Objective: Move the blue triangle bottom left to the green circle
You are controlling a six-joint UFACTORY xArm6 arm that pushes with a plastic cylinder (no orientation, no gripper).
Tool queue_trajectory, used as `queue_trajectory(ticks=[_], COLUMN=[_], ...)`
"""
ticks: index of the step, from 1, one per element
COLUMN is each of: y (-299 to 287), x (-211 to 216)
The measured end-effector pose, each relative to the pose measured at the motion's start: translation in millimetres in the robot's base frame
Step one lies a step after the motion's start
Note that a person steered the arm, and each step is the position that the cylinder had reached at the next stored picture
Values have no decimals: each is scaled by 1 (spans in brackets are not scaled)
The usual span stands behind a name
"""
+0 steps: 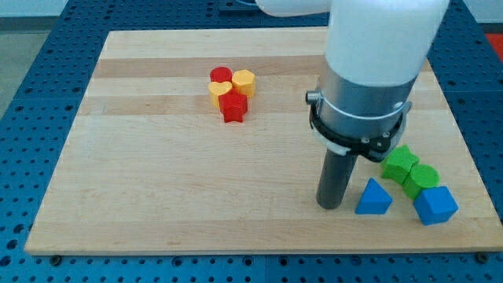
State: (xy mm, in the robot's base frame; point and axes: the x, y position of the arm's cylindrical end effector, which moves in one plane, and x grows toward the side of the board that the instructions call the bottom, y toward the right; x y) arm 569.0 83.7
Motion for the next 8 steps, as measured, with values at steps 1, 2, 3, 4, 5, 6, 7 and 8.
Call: queue_trajectory(ticks=[1,2,3,4,5,6,7,8], y=[2,14,18,29,52,66,62,22], x=[12,13,7,1,1,1,1,-15])
